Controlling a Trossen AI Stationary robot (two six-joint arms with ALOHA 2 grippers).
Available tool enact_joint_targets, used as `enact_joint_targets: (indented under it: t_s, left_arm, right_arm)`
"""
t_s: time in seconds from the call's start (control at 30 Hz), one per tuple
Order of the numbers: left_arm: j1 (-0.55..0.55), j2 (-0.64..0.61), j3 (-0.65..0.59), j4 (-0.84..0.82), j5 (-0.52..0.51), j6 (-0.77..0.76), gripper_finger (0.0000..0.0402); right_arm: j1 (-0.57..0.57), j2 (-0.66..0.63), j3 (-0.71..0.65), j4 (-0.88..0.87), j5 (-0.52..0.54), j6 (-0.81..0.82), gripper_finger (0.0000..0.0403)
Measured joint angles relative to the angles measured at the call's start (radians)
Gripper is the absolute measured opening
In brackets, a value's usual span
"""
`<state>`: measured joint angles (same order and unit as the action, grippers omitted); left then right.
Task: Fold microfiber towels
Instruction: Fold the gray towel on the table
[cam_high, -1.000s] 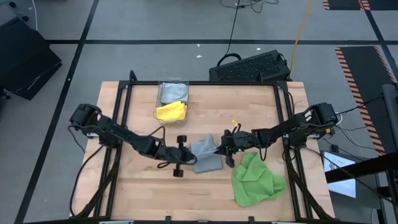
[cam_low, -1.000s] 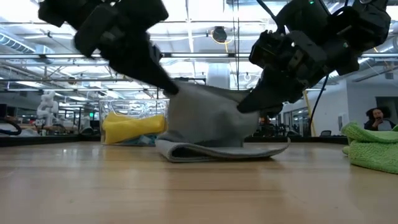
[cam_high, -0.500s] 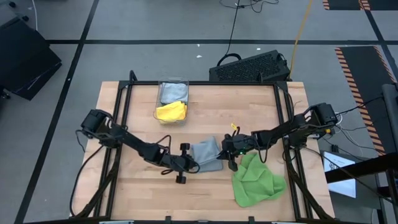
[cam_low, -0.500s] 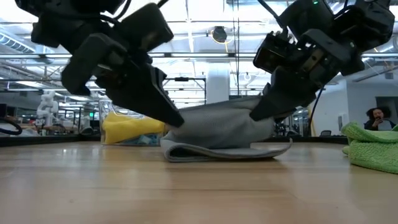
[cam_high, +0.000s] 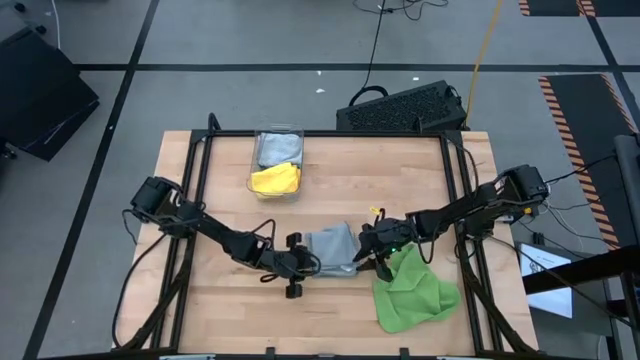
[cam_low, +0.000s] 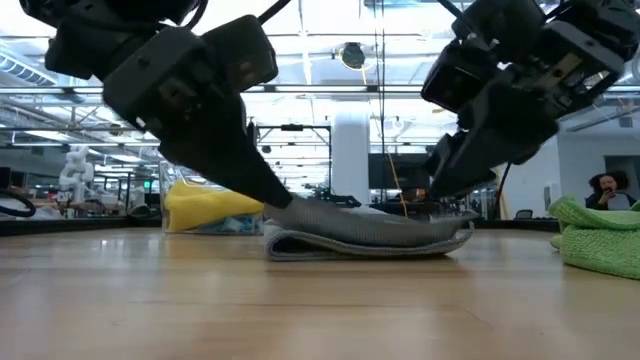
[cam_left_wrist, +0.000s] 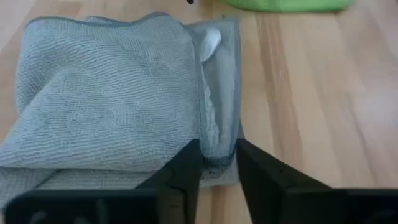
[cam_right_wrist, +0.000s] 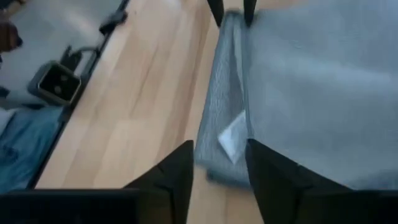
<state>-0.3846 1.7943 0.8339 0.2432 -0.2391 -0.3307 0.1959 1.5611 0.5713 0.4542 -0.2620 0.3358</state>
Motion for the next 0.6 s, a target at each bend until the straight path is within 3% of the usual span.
enact_joint_targets:
  t_s: [0.3, 0.47, 0.6]
  left_arm:
    - [0.001, -0.015, 0.027, 0.025, 0.011, -0.010, 0.0184]
    - [-0.008, -0.029, 0.028, 0.025, -0.082, -0.007, 0.0190]
    - [-0.034, -0.029, 0.028, 0.021, -0.170, -0.026, 0.0191]
  right_arm:
    - [-0.019, -0.134, -0.001, -0.236, 0.010, -0.087, 0.0177]
    - [-0.007, -0.131, 0.000, -0.234, 0.243, -0.041, 0.0170]
    - [0.046, -0.092, 0.000, -0.244, 0.260, -0.035, 0.0158]
